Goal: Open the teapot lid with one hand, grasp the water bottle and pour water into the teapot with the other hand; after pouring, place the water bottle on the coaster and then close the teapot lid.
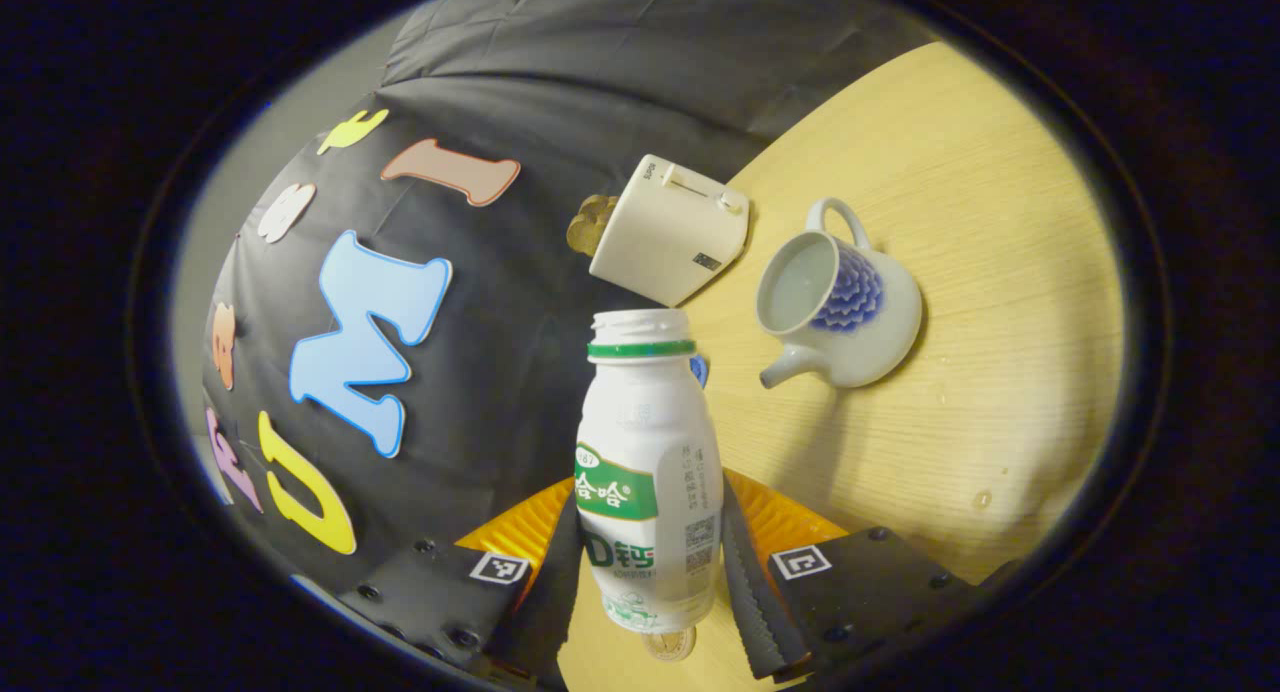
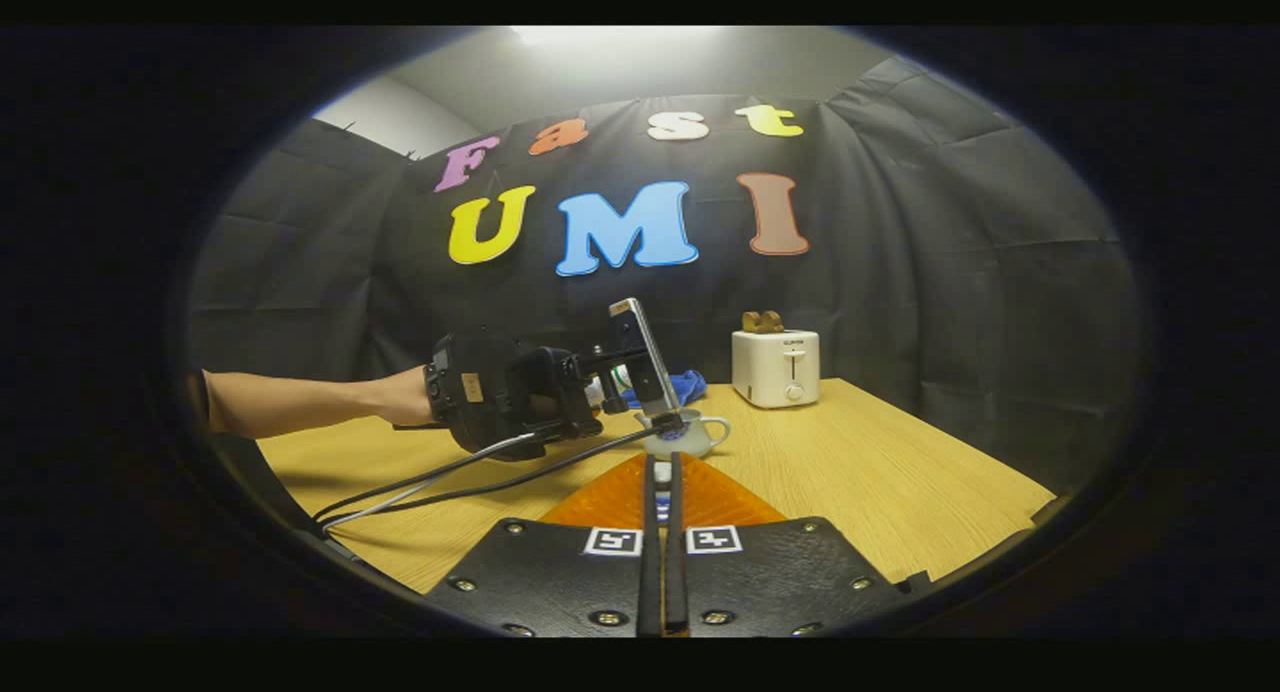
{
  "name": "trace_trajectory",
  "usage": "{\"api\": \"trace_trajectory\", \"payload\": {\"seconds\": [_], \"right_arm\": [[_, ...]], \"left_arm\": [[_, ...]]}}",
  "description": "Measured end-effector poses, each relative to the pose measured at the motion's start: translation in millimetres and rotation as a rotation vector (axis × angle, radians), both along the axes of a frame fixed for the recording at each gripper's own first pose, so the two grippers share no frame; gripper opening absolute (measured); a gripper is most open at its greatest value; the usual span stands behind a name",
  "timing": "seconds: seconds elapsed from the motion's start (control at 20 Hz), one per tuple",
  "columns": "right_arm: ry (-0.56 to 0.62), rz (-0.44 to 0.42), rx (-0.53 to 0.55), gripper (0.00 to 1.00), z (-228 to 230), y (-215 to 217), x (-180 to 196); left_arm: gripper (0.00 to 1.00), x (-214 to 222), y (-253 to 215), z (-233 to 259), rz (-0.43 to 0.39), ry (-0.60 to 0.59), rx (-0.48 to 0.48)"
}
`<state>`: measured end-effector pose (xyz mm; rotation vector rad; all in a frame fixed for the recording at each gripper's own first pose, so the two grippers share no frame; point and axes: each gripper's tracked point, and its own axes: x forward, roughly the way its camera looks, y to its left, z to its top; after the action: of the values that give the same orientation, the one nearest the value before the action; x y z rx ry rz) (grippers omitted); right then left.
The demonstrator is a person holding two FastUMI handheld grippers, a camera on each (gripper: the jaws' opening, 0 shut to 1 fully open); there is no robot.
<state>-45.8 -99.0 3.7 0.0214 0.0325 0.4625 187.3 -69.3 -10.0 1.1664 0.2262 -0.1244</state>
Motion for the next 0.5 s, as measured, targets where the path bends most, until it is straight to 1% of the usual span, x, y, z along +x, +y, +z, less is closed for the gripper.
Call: {"api": "trace_trajectory", "payload": {"seconds": [0.5], "right_arm": [[0.031, -0.018, 0.007, 0.02, -12, -17, 1]], "left_arm": [[0.74, 3, -15, -1, -0.028, 0.001, 0.174]]}}
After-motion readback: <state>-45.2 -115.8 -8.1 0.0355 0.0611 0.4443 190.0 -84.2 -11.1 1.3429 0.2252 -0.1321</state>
